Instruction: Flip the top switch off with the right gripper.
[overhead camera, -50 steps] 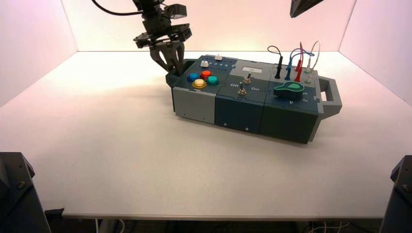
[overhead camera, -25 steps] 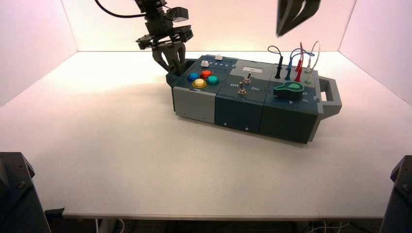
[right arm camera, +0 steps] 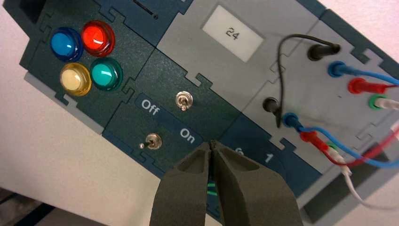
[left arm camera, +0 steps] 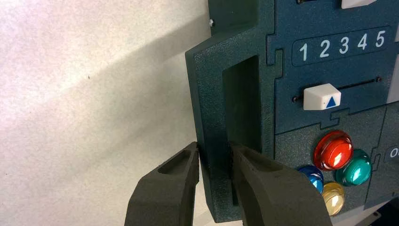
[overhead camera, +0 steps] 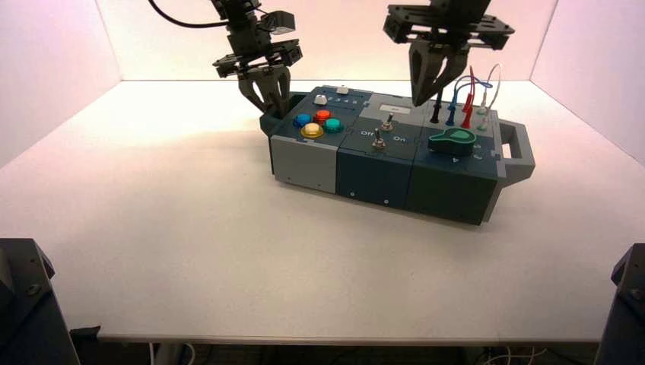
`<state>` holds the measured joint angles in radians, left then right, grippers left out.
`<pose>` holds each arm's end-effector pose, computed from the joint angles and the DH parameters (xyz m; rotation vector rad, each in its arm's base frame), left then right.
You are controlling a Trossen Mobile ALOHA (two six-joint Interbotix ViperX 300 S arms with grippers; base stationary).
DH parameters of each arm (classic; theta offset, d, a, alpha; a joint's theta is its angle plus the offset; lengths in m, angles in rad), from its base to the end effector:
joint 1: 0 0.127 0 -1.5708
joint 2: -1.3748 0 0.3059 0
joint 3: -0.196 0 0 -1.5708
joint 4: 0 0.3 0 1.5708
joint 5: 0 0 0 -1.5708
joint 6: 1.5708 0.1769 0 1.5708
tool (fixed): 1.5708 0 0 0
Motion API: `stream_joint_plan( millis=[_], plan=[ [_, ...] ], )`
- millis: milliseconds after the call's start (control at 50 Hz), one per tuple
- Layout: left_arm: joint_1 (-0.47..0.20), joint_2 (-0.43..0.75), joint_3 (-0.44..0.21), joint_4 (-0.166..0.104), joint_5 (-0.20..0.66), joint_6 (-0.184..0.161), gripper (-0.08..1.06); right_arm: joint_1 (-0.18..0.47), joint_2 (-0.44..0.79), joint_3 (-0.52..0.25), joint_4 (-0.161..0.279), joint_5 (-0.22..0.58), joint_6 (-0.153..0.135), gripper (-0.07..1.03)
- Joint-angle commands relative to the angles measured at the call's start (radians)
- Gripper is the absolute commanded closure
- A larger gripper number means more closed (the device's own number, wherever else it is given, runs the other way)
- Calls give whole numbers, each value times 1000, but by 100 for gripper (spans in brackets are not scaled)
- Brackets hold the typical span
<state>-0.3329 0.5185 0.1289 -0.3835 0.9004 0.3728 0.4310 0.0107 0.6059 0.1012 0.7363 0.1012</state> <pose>0.4082 -0.1960 0.0083 0.1254 1.4977 -0.6011 0.3095 0.1555 0.0807 -0.0996 1.3684 0.2997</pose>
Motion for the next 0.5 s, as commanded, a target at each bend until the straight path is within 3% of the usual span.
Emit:
stream_joint_plan(
  millis=[20, 500],
  plan=[
    [6, -23, -29, -3, 2, 8, 100, 11, 8, -38, 5, -8, -3, 98],
    [6, -23, -28, -5, 5, 8, 100, 23, 98, -87, 5, -12, -5, 98]
  ],
)
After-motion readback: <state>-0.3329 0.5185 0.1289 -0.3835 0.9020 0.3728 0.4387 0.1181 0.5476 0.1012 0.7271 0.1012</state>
